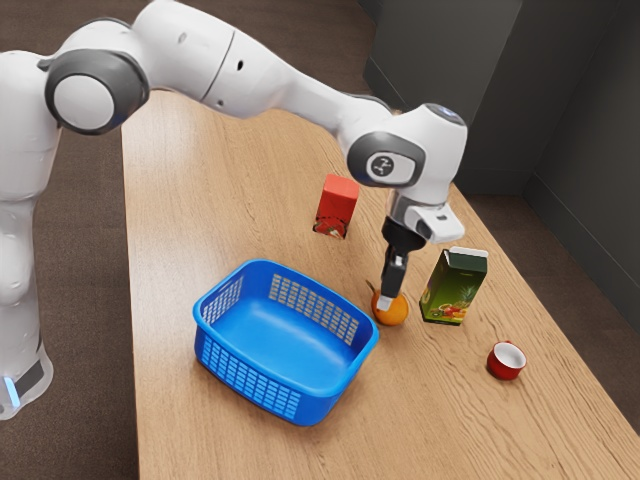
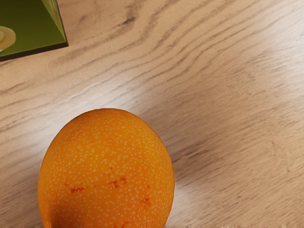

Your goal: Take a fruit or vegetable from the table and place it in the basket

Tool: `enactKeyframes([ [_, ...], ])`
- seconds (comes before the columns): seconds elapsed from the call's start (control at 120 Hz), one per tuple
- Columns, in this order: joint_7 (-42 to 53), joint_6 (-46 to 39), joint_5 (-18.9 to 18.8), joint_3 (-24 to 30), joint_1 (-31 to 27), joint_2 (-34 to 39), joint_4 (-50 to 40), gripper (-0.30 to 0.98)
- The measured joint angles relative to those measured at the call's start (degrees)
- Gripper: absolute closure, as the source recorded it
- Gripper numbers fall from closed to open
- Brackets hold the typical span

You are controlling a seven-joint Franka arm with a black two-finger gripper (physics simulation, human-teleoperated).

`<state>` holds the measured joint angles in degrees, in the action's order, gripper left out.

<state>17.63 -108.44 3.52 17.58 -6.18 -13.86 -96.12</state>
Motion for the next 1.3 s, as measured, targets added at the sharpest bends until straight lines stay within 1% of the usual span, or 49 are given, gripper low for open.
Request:
enactKeyframes([
  [0.267, 1.21, -1.13, -0.13, -0.20, -0.13, -0.16, -1.02, 0.00],
  [0.65, 2.10, -4.56, -0.45, -0.38, -0.25, -2.91, -0.89, 0.02],
  [0.983, 1.70, -6.08, -0.57, -0.43, -0.59, -4.72, -0.54, 0.34],
  [1.217, 0.46, -5.43, -0.81, -0.51, -0.60, -4.17, 0.14, 0.37],
  [1.3, -0.09, -3.77, -0.87, -0.40, -0.58, -2.06, 0.60, 0.38],
])
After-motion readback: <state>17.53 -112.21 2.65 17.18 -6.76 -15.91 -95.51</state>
